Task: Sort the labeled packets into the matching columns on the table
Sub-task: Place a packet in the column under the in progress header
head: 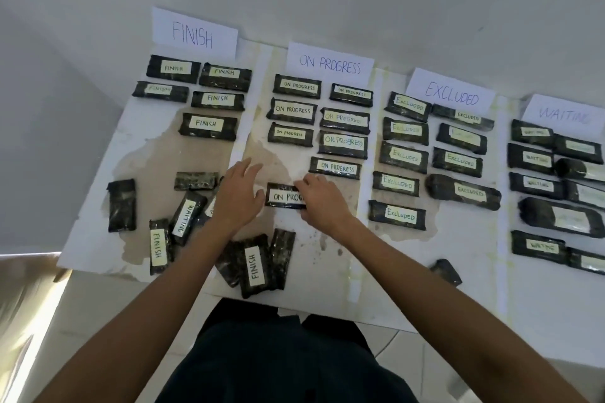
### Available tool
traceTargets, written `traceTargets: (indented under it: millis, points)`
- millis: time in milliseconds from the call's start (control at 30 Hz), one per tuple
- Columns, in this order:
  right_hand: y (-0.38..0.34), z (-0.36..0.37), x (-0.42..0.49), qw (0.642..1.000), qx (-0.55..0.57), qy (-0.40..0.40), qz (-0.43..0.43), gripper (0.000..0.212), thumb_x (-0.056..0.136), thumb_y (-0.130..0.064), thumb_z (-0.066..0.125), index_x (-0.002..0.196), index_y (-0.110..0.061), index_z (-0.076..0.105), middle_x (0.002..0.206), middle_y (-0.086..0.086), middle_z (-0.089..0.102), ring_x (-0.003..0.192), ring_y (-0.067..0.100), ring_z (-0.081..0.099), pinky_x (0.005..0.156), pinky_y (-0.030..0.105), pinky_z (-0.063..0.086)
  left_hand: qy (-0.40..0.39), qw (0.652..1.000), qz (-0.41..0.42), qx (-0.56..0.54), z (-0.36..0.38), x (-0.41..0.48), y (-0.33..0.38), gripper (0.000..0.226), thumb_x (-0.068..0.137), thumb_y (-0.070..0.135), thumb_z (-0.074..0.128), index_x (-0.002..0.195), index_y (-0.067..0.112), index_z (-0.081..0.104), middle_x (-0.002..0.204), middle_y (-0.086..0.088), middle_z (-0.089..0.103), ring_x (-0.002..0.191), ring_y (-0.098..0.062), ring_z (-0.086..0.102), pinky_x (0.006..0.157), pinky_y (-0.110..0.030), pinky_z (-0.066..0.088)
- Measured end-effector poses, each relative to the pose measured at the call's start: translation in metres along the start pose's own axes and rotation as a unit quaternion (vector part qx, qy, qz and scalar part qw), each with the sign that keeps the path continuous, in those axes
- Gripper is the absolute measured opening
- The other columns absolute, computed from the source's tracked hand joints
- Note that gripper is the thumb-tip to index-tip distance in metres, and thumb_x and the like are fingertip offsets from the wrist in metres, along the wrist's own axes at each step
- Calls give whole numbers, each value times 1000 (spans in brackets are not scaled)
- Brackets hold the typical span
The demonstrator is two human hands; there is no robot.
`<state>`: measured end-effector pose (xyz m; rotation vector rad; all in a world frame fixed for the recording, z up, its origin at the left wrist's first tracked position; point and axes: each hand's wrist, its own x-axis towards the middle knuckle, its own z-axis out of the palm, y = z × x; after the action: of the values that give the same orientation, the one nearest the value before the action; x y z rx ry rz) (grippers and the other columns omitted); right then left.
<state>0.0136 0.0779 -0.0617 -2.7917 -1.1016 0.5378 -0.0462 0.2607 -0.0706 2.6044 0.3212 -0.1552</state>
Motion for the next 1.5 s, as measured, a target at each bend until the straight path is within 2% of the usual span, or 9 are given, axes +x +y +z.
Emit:
traceTargets:
  millis: [300, 433, 667, 900, 1033, 1133, 1300, 1433, 1500]
  points:
    - [-13, 2, 92, 996, 5, 15, 83, 38, 84, -6, 59, 121, -6, 54, 121, 15, 52, 110, 32, 48, 89, 42, 45, -61, 996, 52, 45, -17, 58, -34, 58, 84, 10, 53, 139, 3, 34, 146, -22, 32, 134, -38, 29, 108, -46, 29]
    - [-14, 3, 99, 995, 6, 2, 99, 40, 85, -8, 60, 125, -7, 52, 123, 15, 49, 111, 31, 46, 89, 41, 44, -81, 993, 77, 39, -17, 62, -41, 56, 84, 11, 53, 137, 4, 36, 144, -19, 35, 131, -38, 32, 107, -48, 33]
    - [-17, -9, 78, 996, 25, 3, 83, 48, 85, -11, 58, 132, -9, 47, 126, 13, 47, 114, 30, 46, 92, 42, 44, -76, 993, 89, 21, -26, 50, -28, 59, 87, 13, 50, 143, 10, 31, 149, -14, 30, 137, -31, 26, 110, -44, 27]
    - [-37, -9, 15, 996, 27, -51, -69, 49, 84, 3, 53, 130, -12, 52, 125, 12, 53, 110, 31, 50, 84, 41, 46, -60, 993, 101, -10, -24, -1, -6, 57, 86, 17, 56, 139, 11, 38, 145, -12, 39, 133, -28, 34, 109, -40, 32]
    - [-37, 17, -14, 976, -29, -79, -202, 52, 79, 5, 59, 128, -13, 56, 125, 11, 56, 103, 31, 53, 79, 41, 46, -69, 995, 73, -19, -9, -38, -3, 54, 85, 16, 56, 137, 8, 41, 143, -15, 41, 133, -30, 35, 111, -42, 30]
    - [-30, 32, -26, 962, -64, -96, -249, 52, 79, 4, 60, 128, -12, 54, 125, 9, 57, 105, 31, 53, 81, 40, 45, -74, 996, 49, -11, 3, -66, -3, 53, 86, 14, 54, 137, 7, 41, 142, -15, 41, 133, -29, 35, 111, -41, 30]
    - [-7, 43, -40, 959, -108, -60, -256, 33, 70, -4, 73, 102, -12, 66, 95, 9, 61, 79, 28, 58, 62, 34, 46, -85, 995, 32, -30, 20, -97, -1, 56, 83, 10, 60, 136, 7, 43, 141, -15, 43, 132, -29, 37, 109, -38, 31]
    - [13, 43, -51, 964, -94, -102, -227, 31, 69, -7, 66, 101, -5, 64, 96, 13, 61, 80, 31, 57, 64, 36, 45, -84, 995, 29, -43, 24, -103, 7, 54, 84, 10, 60, 136, 6, 43, 141, -14, 43, 132, -29, 37, 109, -37, 30]
    - [21, 35, -55, 973, -37, -132, -184, 27, 76, -9, 58, 103, -5, 64, 99, 13, 60, 87, 30, 57, 69, 38, 47, -82, 995, 27, -59, 24, -100, 12, 52, 86, 11, 58, 136, 8, 44, 141, -11, 43, 131, -27, 37, 108, -35, 30]
